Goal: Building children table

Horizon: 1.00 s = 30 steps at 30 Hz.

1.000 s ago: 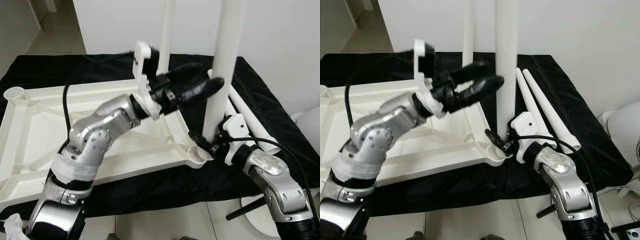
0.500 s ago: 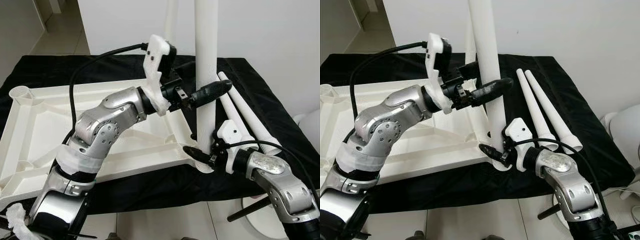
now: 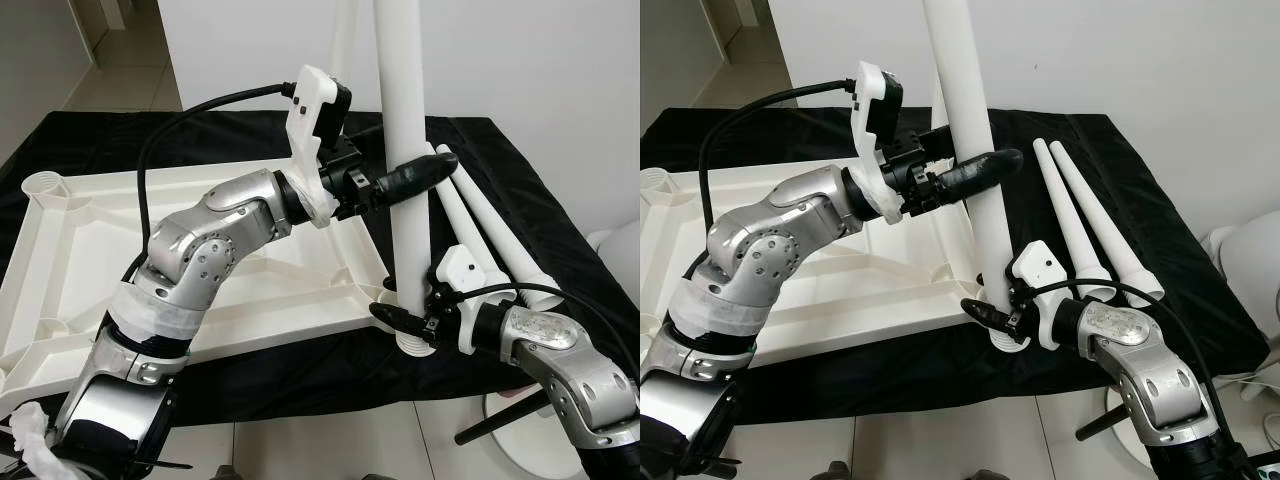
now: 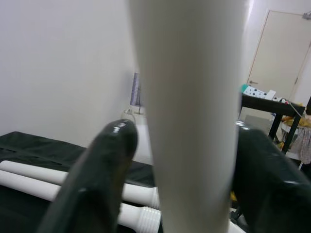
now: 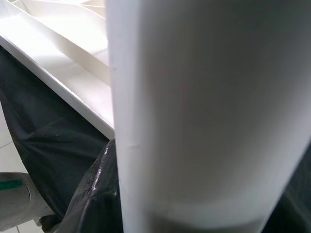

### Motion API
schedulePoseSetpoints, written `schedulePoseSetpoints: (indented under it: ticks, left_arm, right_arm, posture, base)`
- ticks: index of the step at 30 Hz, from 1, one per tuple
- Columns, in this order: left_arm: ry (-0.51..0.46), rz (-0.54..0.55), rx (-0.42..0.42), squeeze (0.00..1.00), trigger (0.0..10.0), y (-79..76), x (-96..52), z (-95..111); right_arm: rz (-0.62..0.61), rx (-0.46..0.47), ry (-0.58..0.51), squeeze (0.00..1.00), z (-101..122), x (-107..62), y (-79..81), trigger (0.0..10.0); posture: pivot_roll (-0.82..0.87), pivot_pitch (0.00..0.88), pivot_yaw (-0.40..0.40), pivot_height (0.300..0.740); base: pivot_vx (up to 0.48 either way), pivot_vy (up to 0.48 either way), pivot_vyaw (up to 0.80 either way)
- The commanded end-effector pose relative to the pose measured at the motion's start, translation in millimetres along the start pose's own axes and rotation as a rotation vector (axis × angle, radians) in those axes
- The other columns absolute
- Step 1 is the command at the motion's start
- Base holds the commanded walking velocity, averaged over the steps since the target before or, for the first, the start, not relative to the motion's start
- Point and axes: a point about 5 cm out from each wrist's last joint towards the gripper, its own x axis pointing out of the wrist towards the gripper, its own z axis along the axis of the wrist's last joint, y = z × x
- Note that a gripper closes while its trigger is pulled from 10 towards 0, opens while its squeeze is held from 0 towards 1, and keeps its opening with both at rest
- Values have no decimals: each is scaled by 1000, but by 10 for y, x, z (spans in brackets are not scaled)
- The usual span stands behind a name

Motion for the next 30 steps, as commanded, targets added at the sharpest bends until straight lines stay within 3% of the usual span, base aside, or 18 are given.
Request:
schedulePoseSetpoints:
  ticks: [1, 11, 15, 16, 17, 18, 24, 25, 28, 30]
  left_arm:
    - [-5, -264, 10, 0, 0, -152, 0, 58]
    - [-9, -269, 4, 0, 0, -132, 38, 84]
    - [-4, -264, 40, 0, 0, -142, 52, 114]
    - [3, -246, 48, 0, 10000, -135, 80, 129]
    - [9, -233, 52, 0, 10000, -129, 99, 139]
    - [8, -224, 49, 0, 10000, -126, 122, 154]
    - [58, -115, 123, 0, 10000, -45, 196, 237]
    - [56, -98, 143, 0, 10000, -55, 237, 283]
    - [47, -87, 147, 0, 10000, -59, 265, 300]
    - [80, 0, 154, 0, 10000, -11, 373, 295]
  right_arm:
    - [2, -19, -11, 0, 57, -10, -1, 10000]
    - [-30, -44, -10, 0, 87, -5, -55, 10000]
    - [-39, -63, -15, 0, 115, 0, -94, 10000]
    - [-65, -80, -15, 184, 120, 5, -136, 10000]
    - [-83, -93, -16, 184, 123, 10, -166, 10000]
    - [-105, -105, -22, 1000, 130, 13, -200, 10000]
    - [-219, -118, -76, 1000, 211, 41, -339, 10000]
    - [-314, -121, -107, 1000, 247, 35, -431, 10000]
    - [-377, -131, -118, 1000, 258, 30, -492, 10000]
    - [-467, -124, -146, 1000, 270, 21, -563, 10000]
  posture:
    - [-1, 0, -23, 740]
    - [-2, 0, -25, 740]
    - [4, 0, -24, 740]
    - [10, 0, -23, 740]
    - [10, 0, -23, 740]
    - [15, 0, -22, 740]
    - [18, 0, -15, 740]
    - [16, 0, -11, 740]
    - [6, 0, -3, 740]
    - [-9, 0, 6, 740]
  base:
    - [0, 0, 0]
    - [0, 0, 0]
    - [0, 0, 0]
    - [0, 0, 0]
    - [0, 0, 0]
    - [0, 0, 0]
    - [0, 0, 0]
    - [0, 0, 0]
    - [0, 0, 0]
    - [0, 0, 0]
